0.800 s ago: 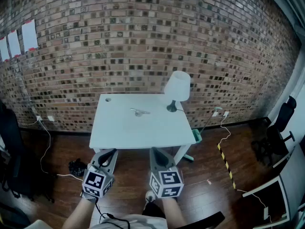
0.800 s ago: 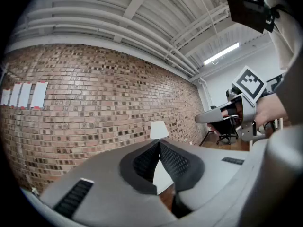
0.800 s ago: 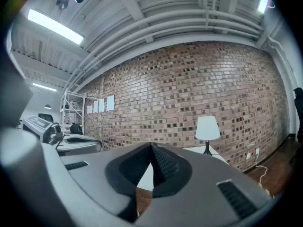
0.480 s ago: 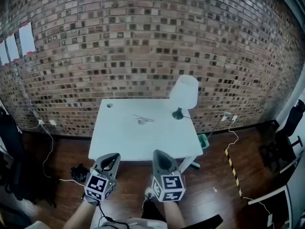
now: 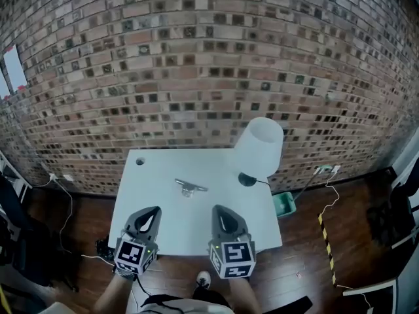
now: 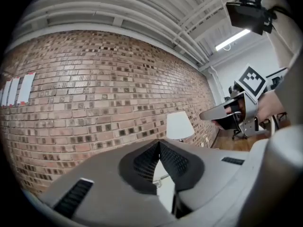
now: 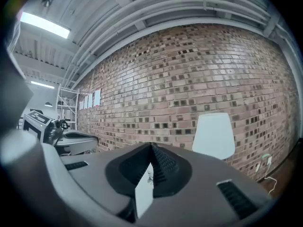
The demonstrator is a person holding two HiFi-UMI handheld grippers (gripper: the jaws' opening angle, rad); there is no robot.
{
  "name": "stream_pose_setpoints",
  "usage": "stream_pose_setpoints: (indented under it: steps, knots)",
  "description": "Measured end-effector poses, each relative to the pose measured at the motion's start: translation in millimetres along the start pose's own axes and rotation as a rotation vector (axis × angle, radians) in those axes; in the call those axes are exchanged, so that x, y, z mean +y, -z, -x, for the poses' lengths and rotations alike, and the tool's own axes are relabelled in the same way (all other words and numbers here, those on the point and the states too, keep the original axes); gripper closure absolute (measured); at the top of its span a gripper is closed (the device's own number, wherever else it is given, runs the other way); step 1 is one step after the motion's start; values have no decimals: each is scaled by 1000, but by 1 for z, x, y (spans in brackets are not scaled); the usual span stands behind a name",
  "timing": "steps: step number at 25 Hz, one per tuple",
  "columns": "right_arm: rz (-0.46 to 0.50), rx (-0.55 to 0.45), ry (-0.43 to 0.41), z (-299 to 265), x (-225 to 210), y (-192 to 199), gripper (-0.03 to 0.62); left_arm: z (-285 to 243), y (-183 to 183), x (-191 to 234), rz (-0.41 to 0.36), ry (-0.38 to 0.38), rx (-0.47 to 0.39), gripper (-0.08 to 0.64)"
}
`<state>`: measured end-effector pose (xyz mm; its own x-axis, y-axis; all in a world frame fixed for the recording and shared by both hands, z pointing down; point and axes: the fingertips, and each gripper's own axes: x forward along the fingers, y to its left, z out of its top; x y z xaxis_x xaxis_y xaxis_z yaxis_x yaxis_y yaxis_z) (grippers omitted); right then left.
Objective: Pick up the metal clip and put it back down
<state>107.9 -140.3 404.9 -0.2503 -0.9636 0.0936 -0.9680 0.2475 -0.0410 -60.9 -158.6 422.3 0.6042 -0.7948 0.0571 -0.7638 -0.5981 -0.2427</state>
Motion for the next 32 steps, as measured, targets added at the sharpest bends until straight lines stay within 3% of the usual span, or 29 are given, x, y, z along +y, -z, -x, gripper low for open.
stream_pose_setpoints:
  steps: [9,14,18,23,25,32]
  knots:
    - [38,-18,-48,-62,-27,-25,607,-53,-6,37,-3,-55,-2,551]
    - [37,-5,-25,-81,-25,-24,607,-63,-9,45,43,-23,49,551]
    - [52,-2,-9,-89,-21,-25,607,-72,-1,57,-2,7,31,551]
    - [53,11,16,-96,-24,-18,607,-89,5,54,-48,52,75,551]
    - [53,20,25,-99,-26,-12,607,-99,9,53,-97,71,107,549]
    - [60,47,24,-116,-32,10,607,-144,79,35,-432,188,265,520]
